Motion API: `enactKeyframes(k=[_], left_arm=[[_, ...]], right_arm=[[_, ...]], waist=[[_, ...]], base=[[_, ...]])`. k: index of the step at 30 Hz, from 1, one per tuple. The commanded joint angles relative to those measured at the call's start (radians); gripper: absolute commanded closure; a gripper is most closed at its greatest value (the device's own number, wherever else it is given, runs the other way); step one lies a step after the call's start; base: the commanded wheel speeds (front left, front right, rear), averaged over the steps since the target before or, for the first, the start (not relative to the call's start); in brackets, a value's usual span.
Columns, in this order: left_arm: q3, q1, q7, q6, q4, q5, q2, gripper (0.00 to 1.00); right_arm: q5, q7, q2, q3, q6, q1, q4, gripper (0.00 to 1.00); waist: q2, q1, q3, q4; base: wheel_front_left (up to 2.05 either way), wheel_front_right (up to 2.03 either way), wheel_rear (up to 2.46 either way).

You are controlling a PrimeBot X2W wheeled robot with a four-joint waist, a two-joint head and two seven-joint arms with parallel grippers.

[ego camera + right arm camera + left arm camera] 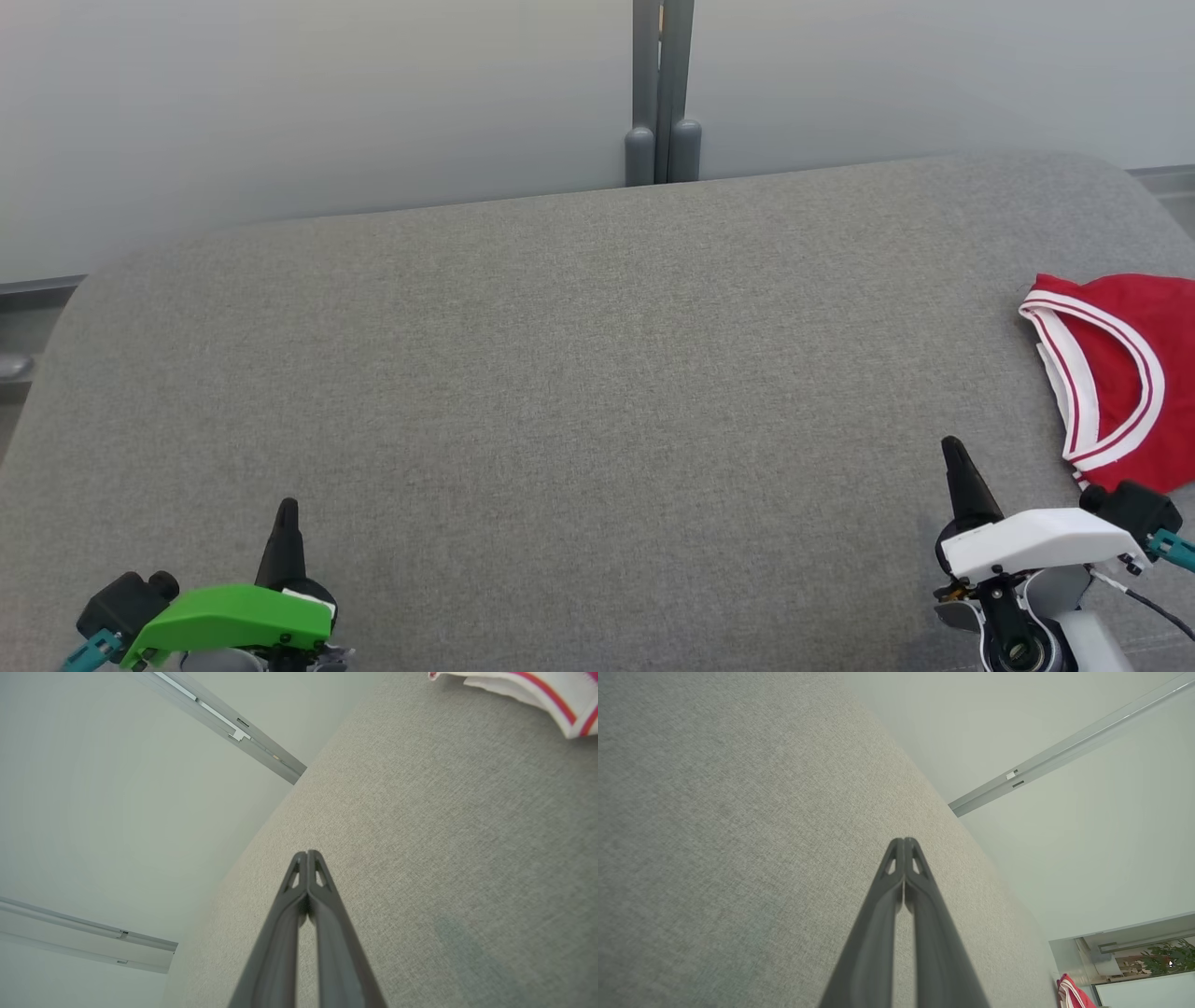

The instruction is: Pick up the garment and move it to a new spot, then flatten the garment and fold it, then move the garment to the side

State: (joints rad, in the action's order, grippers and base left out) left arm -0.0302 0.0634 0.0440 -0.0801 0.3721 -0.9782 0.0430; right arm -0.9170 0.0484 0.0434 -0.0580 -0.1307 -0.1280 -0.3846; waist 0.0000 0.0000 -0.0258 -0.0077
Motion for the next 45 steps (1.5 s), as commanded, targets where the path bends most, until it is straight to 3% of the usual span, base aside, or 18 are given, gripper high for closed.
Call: enactKeyframes(k=[1, 45], left_arm=[[-0.007, 0.028, -0.006, -0.007, -0.017, -0.03, 0.006, 1.0], [-0.066, 0.043, -0.119, -0.04, -0.102, -0.46, 0.009, 1.0]], right_arm=[[-0.031, -0.007, 0.006, -0.004, 0.0, -0.003, 0.02, 1.0], [-0.506, -0.118, 0.009, -0.04, 0.0, 0.021, 0.114, 1.0]], waist=[[0.0, 0.0, 0.0, 0.0], [0.0, 0.0, 0.019, 0.005]], base=[[0.0, 0.0, 0.0], [0.0, 0.0, 0.0]])
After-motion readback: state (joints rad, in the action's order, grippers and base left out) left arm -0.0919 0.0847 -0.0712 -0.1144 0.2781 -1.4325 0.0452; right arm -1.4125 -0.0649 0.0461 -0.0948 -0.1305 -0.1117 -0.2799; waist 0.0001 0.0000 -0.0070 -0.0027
